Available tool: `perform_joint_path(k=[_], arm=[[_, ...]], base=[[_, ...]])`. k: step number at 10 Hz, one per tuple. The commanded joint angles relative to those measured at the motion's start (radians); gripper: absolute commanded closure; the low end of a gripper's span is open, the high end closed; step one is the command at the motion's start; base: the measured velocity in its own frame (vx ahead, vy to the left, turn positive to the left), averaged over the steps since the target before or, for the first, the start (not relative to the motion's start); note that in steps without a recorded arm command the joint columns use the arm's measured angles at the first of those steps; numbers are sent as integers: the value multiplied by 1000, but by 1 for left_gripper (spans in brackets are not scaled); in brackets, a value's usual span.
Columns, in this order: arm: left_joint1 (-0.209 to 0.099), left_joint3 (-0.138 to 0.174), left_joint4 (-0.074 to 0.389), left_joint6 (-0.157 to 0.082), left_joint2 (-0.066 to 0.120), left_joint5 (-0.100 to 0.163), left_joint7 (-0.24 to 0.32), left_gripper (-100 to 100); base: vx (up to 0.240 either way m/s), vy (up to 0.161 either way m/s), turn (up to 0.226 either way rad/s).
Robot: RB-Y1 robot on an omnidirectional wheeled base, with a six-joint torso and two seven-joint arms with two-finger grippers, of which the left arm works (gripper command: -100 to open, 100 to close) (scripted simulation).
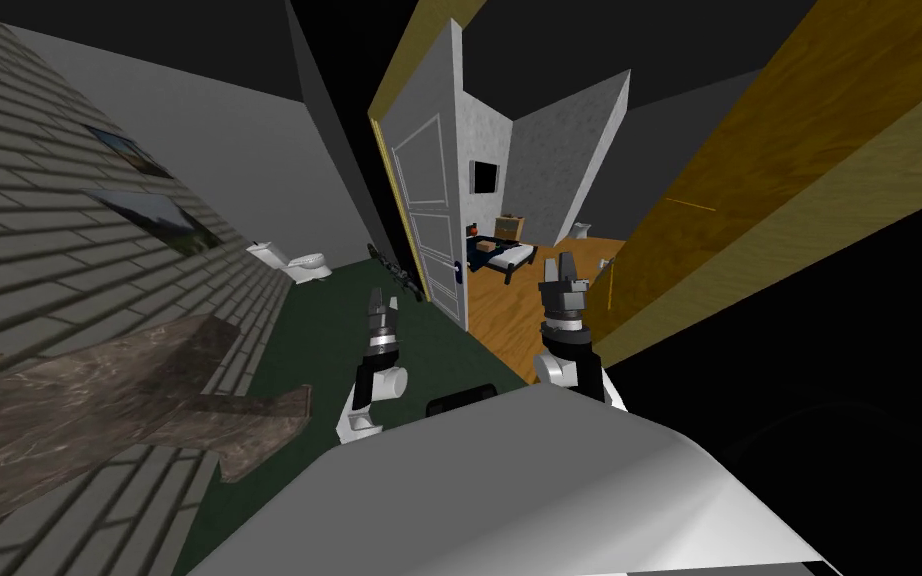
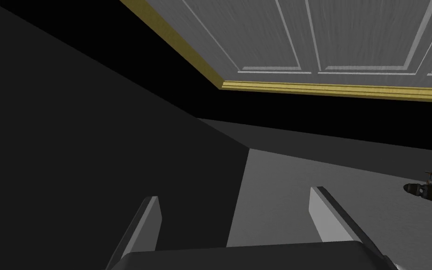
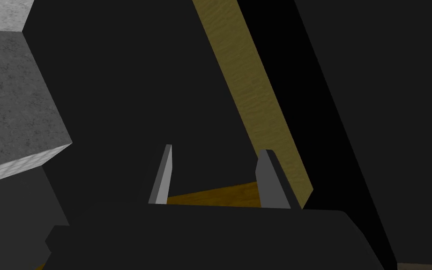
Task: Push the door open
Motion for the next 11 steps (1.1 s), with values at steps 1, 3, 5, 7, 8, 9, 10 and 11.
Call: perform_joint_path(k=[1,3,5,7,8,9,10,11], arm=[[-26,-18,46,4,8,10,2,-100],[-37,-25,65,4,10,13,2,-100],[-69,-47,123,6,15,21,2,-100],[-91,-61,162,7,17,27,2,-100],[-102,-69,182,8,17,30,2,-100],[-113,-76,201,8,18,33,2,-100],[-124,-84,221,9,19,36,2,-100],[-136,-91,241,9,19,39,2,-100]], base=[[136,98,-128],[82,53,-52],[112,85,-138],[100,72,-84],[91,65,-67],[85,54,-99],[85,56,-95],[76,56,-91]])
